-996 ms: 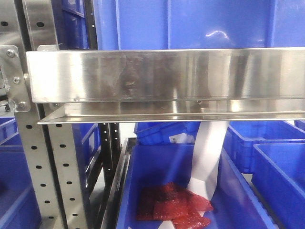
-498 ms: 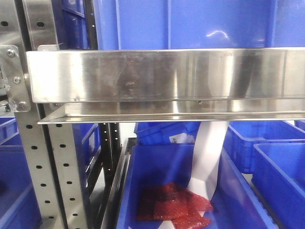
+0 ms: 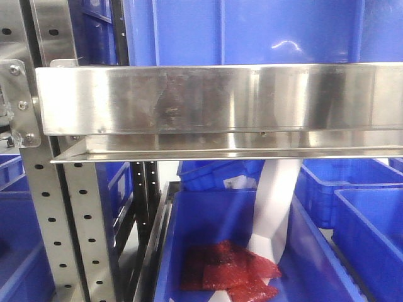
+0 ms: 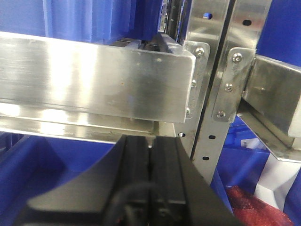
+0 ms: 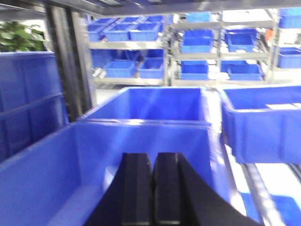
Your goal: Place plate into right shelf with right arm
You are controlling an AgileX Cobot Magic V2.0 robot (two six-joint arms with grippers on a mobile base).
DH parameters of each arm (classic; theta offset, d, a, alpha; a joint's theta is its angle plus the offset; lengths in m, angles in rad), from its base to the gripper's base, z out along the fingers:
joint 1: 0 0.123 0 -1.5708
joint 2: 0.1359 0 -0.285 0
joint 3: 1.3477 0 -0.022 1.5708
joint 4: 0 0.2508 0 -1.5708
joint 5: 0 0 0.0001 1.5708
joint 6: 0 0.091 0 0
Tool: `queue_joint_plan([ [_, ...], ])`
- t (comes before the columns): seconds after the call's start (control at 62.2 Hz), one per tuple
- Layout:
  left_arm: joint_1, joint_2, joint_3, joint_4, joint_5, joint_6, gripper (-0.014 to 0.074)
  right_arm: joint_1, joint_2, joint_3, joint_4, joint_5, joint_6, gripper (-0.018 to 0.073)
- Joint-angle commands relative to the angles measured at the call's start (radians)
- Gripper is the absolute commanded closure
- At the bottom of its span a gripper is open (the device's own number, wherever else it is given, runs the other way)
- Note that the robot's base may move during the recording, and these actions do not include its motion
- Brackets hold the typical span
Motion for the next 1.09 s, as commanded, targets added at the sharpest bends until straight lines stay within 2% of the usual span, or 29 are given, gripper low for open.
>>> queue_joint_plan([
  [0.0, -0.002, -0.010, 0.010, -0.008, -0.090, -0.007, 0.0724, -0.011, -0.068, -0.017, 0.002, -0.064, -0.006, 0.0505],
  [0.145, -0.002, -0.010, 0.010, -0.008, -0.090, -0.007, 0.0724, -0.011, -0.150, 0.091, 0.000, -0.087, -0.006, 0.0505],
  [0.402, -0.002, -0.010, 0.010, -0.008, -0.090, -0.007, 0.0724, -0.011, -0.382, 0.444, 0.000, -0.205, -0.006, 0.0505],
  [0.755, -0.002, -0.010, 0.010, -0.008, -0.090, -0.007, 0.0724, -0.011, -0.864, 0.892, 0.000, -0.153, -0.006, 0.0505],
  [0.932, -0.002, -0.010, 0.010, -0.008, -0.090, -0.007, 0.0724, -0.011, -1.106, 1.022, 0.000, -0.101, -0.006, 0.0505],
  [1.077, -0.002, -0.010, 0.010, -0.008, -0.090, -0.007, 0.0724, -0.011, -1.179, 1.080, 0.000, -0.102, -0.006, 0.0505],
])
